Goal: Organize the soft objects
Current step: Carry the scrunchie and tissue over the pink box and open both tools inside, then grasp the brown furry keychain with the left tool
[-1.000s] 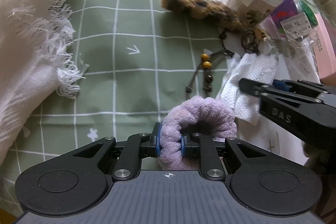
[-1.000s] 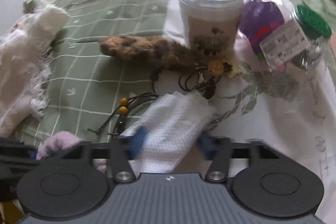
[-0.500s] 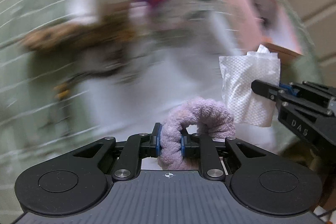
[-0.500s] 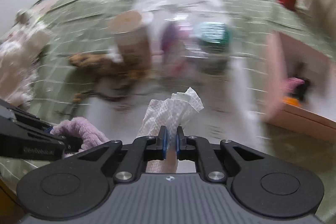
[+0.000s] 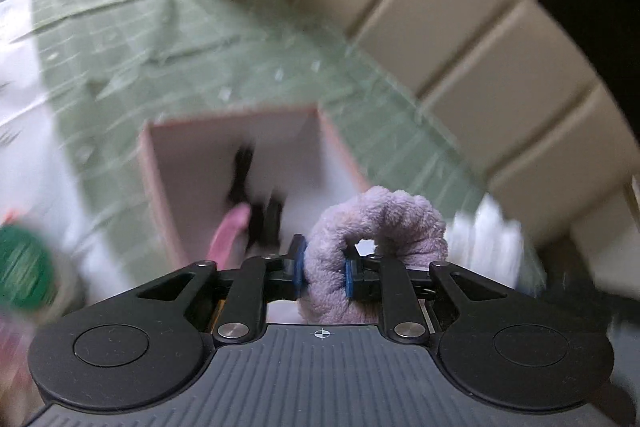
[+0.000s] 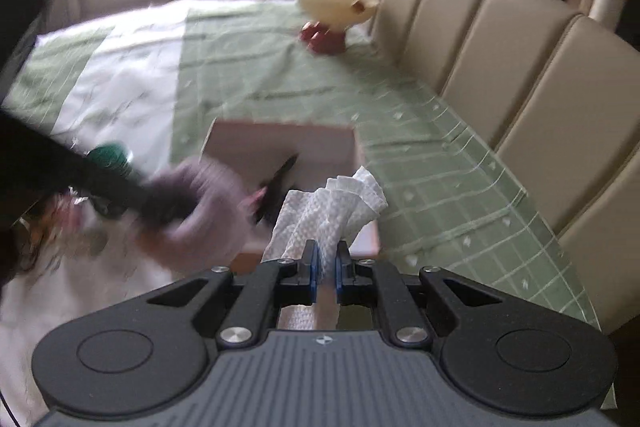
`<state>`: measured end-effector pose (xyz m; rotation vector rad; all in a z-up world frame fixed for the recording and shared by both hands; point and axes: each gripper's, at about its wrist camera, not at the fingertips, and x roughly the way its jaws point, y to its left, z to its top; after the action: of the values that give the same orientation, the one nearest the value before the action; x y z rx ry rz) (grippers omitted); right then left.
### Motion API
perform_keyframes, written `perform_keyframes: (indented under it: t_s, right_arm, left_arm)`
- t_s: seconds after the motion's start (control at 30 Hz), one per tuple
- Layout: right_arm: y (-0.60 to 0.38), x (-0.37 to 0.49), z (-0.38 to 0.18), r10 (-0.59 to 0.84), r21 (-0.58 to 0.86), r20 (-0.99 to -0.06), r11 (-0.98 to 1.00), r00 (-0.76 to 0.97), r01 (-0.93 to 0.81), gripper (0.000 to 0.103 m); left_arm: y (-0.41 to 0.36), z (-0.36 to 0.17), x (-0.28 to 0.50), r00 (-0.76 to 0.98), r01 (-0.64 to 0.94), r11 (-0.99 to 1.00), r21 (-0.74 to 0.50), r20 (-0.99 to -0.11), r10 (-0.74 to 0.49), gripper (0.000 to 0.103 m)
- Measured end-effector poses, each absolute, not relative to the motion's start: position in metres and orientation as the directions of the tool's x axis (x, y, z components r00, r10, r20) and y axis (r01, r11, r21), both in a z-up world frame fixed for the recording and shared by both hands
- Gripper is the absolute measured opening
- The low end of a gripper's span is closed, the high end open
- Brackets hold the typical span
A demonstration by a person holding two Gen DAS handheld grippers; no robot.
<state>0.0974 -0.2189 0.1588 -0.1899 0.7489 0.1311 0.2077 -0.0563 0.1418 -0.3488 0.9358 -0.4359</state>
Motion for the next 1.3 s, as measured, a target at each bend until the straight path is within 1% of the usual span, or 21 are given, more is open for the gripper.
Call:
perform_keyframes:
  t_s: [0.1,0.13,0.2,0.23,0.3,0.37,0.47,0.67,0.8,0.83,0.9,0.93,1.0,1.03,1.07,1.1,1.13,1.2,1.23,1.27,1.3]
  right_arm:
    - [-0.22,0.113,0.15,0.055,-0.123,-0.666,0.976,0.744,-0.182,0.008]
    - [-0.22,0.118,0.145,0.056,-0.126,-0.665,0.975,0.745,-0.186,0.008]
    - [-0.218,0.127,0.14,0.059,-0.134,-0.663,0.971,0.746,-0.196,0.008]
    - [-0.218,0.132,0.135,0.061,-0.139,-0.665,0.969,0.745,-0.204,0.008]
    - [-0.216,0.143,0.125,0.061,-0.145,-0.672,0.967,0.738,-0.212,0.008]
    - [-0.215,0.155,0.114,0.063,-0.133,-0.685,0.969,0.726,-0.21,0.008]
    - [-0.211,0.171,0.105,0.079,-0.086,-0.699,0.977,0.711,-0.193,0.008]
    - [-0.188,0.222,0.084,0.154,0.051,-0.722,0.984,0.675,-0.17,0.008]
    - [-0.164,0.252,0.063,0.157,0.059,-0.775,0.982,0.612,-0.177,0.008]
    - [-0.158,0.259,0.056,0.138,0.047,-0.8,0.985,0.583,-0.168,0.009]
    - [-0.151,0.259,0.054,0.12,0.028,-0.807,0.986,0.578,-0.164,0.009]
    - [-0.146,0.259,0.054,0.11,0.012,-0.814,0.985,0.57,-0.174,0.011]
    - [-0.14,0.254,0.056,0.095,-0.019,-0.818,0.981,0.568,-0.191,0.021]
    - [-0.136,0.25,0.058,0.079,-0.044,-0.814,0.979,0.575,-0.197,0.032]
    - [-0.132,0.244,0.062,0.066,-0.07,-0.803,0.976,0.592,-0.204,0.037]
    - [-0.129,0.237,0.066,0.059,-0.093,-0.786,0.973,0.615,-0.213,0.037]
    - [-0.124,0.228,0.072,0.051,-0.122,-0.762,0.968,0.645,-0.22,0.038]
    - [-0.115,0.205,0.086,0.033,-0.187,-0.699,0.956,0.714,-0.228,0.045]
    - [-0.11,0.193,0.093,0.028,-0.216,-0.663,0.95,0.748,-0.226,0.055]
    - [-0.106,0.181,0.1,0.026,-0.236,-0.628,0.946,0.777,-0.222,0.062]
    - [-0.103,0.17,0.106,0.027,-0.248,-0.603,0.943,0.798,-0.22,0.063]
  left_arm:
    - [-0.064,0.126,0.242,0.545,0.152,0.9,-0.409,-0.725,-0.421,0.027]
    - [-0.064,0.123,0.247,0.548,0.142,0.901,-0.41,-0.726,-0.417,0.028]
    - [-0.057,0.122,0.244,0.578,0.145,0.868,-0.476,-0.671,-0.464,0.028]
    - [-0.05,0.123,0.237,0.612,0.131,0.857,-0.499,-0.64,-0.466,0.028]
    - [-0.04,0.12,0.225,0.654,0.097,0.861,-0.5,-0.62,-0.434,0.028]
    - [-0.026,0.117,0.213,0.658,0.078,0.864,-0.497,-0.626,-0.419,0.028]
    - [-0.008,0.111,0.181,0.647,0.07,0.885,-0.46,-0.654,-0.391,0.028]
    - [0.042,0.102,0.099,0.619,0.029,0.94,-0.339,-0.732,-0.284,0.028]
    - [0.083,0.091,0.052,0.575,-0.032,0.963,-0.266,-0.794,-0.2,0.028]
    - [0.094,0.086,0.042,0.56,-0.058,0.973,-0.226,-0.814,-0.156,0.028]
    - [0.115,0.079,0.027,0.529,-0.107,0.985,-0.132,-0.847,-0.056,0.028]
    - [0.125,0.077,0.02,0.523,-0.126,0.986,-0.105,-0.852,-0.024,0.028]
    - [0.145,0.077,0.012,0.528,-0.156,0.984,-0.086,-0.849,0.009,0.028]
    - [0.156,0.079,0.01,0.536,-0.168,0.983,-0.076,-0.844,0.026,0.028]
    - [0.164,0.081,0.01,0.546,-0.178,0.982,-0.065,-0.837,0.043,0.028]
    - [0.173,0.085,0.008,0.556,-0.193,0.98,-0.056,-0.829,0.062,0.028]
    - [0.186,0.088,0.008,0.568,-0.218,0.974,-0.057,-0.819,0.079,0.028]
    - [0.206,0.091,0.015,0.593,-0.253,0.964,-0.086,-0.801,0.085,0.028]
    - [0.215,0.09,0.021,0.603,-0.262,0.96,-0.102,-0.793,0.08,0.028]
    - [0.226,0.088,0.029,0.612,-0.264,0.956,-0.127,-0.788,0.064,0.028]
    - [0.239,0.082,0.038,0.619,-0.268,0.949,-0.167,-0.785,0.037,0.028]
